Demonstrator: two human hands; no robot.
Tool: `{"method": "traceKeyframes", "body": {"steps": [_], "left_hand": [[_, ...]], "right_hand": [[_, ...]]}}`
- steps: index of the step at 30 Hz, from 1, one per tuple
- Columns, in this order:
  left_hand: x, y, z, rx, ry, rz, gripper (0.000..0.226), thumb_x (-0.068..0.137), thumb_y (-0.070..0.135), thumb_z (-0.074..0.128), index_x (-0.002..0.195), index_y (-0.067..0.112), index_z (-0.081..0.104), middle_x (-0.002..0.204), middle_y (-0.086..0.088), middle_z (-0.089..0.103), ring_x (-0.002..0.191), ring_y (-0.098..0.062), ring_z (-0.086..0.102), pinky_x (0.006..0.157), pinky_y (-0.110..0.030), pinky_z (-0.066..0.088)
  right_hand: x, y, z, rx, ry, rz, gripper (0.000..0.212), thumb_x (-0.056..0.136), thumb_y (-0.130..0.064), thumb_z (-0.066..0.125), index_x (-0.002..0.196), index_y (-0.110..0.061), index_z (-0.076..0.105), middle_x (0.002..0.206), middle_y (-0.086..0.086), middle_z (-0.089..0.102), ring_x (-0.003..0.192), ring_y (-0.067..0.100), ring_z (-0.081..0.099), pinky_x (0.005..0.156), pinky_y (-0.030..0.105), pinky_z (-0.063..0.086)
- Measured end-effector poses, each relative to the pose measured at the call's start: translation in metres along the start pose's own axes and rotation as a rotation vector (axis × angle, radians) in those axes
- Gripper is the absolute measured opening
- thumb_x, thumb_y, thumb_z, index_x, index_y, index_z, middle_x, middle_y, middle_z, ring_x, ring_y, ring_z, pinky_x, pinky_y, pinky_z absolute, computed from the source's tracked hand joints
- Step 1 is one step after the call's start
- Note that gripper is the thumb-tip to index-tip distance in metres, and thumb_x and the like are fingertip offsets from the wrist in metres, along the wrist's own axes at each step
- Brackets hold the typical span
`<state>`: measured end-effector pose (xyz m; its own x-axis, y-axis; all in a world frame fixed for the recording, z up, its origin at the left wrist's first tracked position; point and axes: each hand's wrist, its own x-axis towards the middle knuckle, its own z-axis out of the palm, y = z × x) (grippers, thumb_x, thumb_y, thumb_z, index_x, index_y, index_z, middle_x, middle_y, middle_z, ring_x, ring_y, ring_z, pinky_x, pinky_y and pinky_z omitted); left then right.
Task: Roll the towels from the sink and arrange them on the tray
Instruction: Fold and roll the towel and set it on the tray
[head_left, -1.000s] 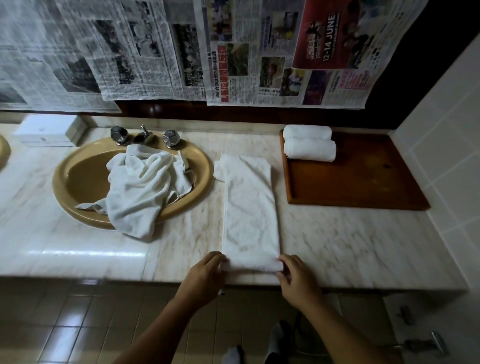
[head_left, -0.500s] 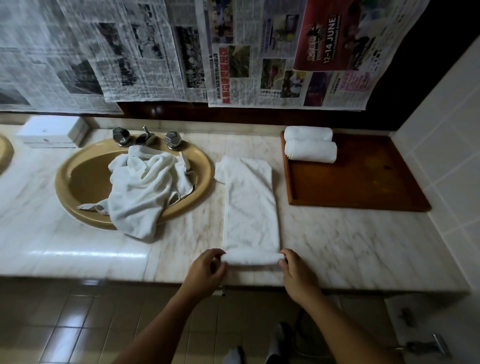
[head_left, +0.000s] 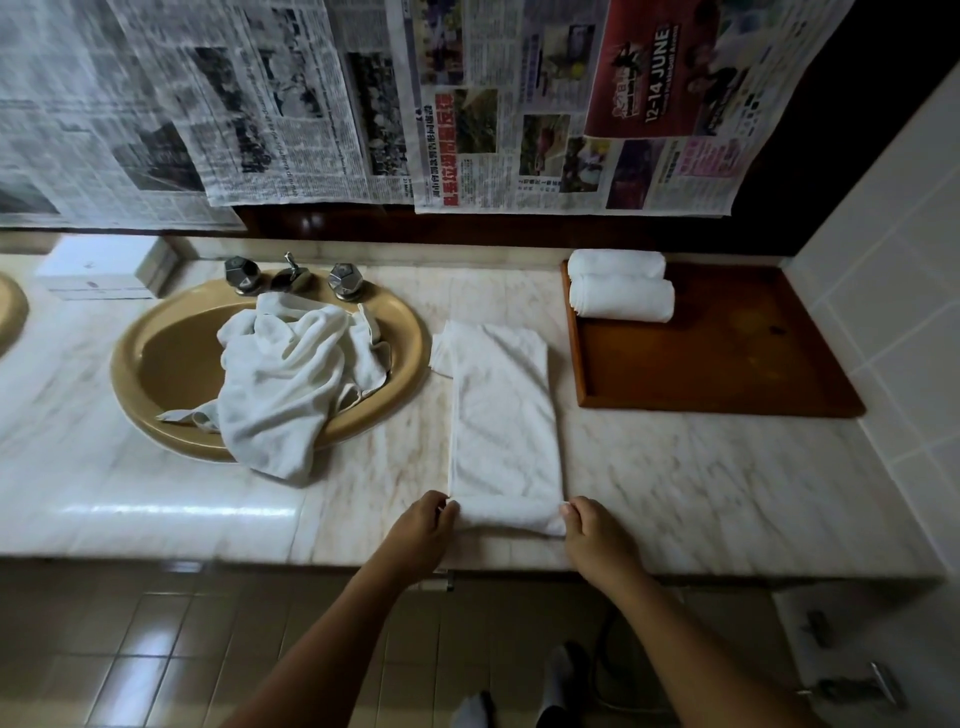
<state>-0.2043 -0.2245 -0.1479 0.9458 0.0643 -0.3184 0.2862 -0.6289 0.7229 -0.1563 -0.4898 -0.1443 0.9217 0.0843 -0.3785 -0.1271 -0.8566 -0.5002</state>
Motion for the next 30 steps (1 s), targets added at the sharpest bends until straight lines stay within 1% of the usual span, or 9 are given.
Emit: {"method": "traceKeyframes", "body": {"steps": [4,8,12,15,18,19,21,24,30], "left_hand": [[0.002,0.004,0.005,0.051,0.004,0.004,0.033,0.109,0.041,0.034,0.097,0.016,0.053,0.089,-0.001,0.057,0.076,-0.015,0.054,0.065,-0.028,0.039],[-0.004,0.005,0.01,0.106,0.045,0.057,0.035,0.11,0.036,0.032,0.1,0.013,0.055,0.092,-0.004,0.058,0.082,-0.02,0.055,0.072,-0.03,0.043],[-0.001,0.004,0.012,0.073,0.125,-0.02,0.034,0.107,0.039,0.042,0.089,0.014,0.056,0.081,-0.003,0.06,0.073,-0.018,0.057,0.07,-0.037,0.049],[0.001,0.003,0.013,0.062,0.223,-0.073,0.028,0.1,0.039,0.057,0.085,0.016,0.055,0.075,-0.001,0.06,0.066,-0.015,0.056,0.061,-0.031,0.046],[-0.004,0.005,0.013,0.045,0.333,0.027,0.02,0.096,0.03,0.066,0.086,0.019,0.052,0.085,0.004,0.056,0.067,-0.014,0.054,0.058,-0.031,0.048],[-0.006,0.005,0.015,0.067,0.358,0.108,0.016,0.095,0.024,0.067,0.088,0.019,0.053,0.091,0.006,0.054,0.068,-0.015,0.054,0.057,-0.034,0.049],[-0.01,0.003,0.019,0.145,0.382,0.267,0.011,0.095,0.013,0.065,0.094,0.02,0.056,0.099,0.007,0.051,0.069,-0.016,0.053,0.052,-0.037,0.049],[-0.01,-0.002,0.023,0.243,0.359,0.392,0.014,0.094,0.008,0.062,0.103,0.018,0.062,0.105,0.005,0.052,0.074,-0.017,0.055,0.051,-0.036,0.048],[-0.013,-0.006,0.021,0.268,0.368,0.431,0.015,0.096,0.016,0.061,0.11,0.016,0.066,0.109,0.005,0.057,0.081,-0.017,0.061,0.055,-0.035,0.052]], "right_hand": [[-0.001,0.001,-0.001,-0.013,0.017,-0.007,0.03,0.104,-0.044,0.037,0.092,-0.022,0.055,0.102,0.002,0.061,0.089,0.02,0.058,0.076,0.032,0.044],[-0.006,-0.001,0.0,-0.032,0.056,-0.027,0.031,0.104,-0.045,0.038,0.08,-0.026,0.045,0.087,-0.003,0.053,0.074,0.013,0.051,0.066,0.031,0.039],[-0.007,-0.001,-0.003,0.001,0.065,-0.038,0.034,0.103,-0.045,0.042,0.075,-0.025,0.046,0.078,-0.004,0.052,0.069,0.01,0.052,0.061,0.031,0.041],[-0.005,-0.001,-0.005,0.055,0.101,-0.027,0.032,0.1,-0.045,0.049,0.078,-0.022,0.046,0.072,-0.003,0.055,0.064,0.015,0.054,0.056,0.033,0.042],[-0.006,-0.001,-0.003,0.068,0.126,-0.089,0.018,0.101,-0.042,0.049,0.091,-0.028,0.045,0.078,-0.008,0.058,0.067,0.014,0.057,0.054,0.031,0.043],[-0.007,0.0,-0.001,0.056,0.127,-0.123,0.012,0.103,-0.041,0.047,0.098,-0.03,0.048,0.087,-0.011,0.06,0.073,0.012,0.058,0.059,0.031,0.048],[-0.007,0.003,0.002,0.048,0.143,-0.189,0.012,0.104,-0.035,0.045,0.11,-0.03,0.054,0.101,-0.01,0.06,0.085,0.012,0.058,0.07,0.035,0.055],[-0.008,0.003,0.004,0.103,0.192,-0.224,0.01,0.102,-0.025,0.051,0.103,-0.023,0.061,0.097,-0.008,0.061,0.085,0.011,0.058,0.074,0.036,0.056],[-0.008,0.01,0.005,0.104,0.235,-0.306,0.008,0.095,-0.016,0.06,0.097,-0.016,0.068,0.093,-0.006,0.063,0.082,0.009,0.059,0.075,0.03,0.056]]}}
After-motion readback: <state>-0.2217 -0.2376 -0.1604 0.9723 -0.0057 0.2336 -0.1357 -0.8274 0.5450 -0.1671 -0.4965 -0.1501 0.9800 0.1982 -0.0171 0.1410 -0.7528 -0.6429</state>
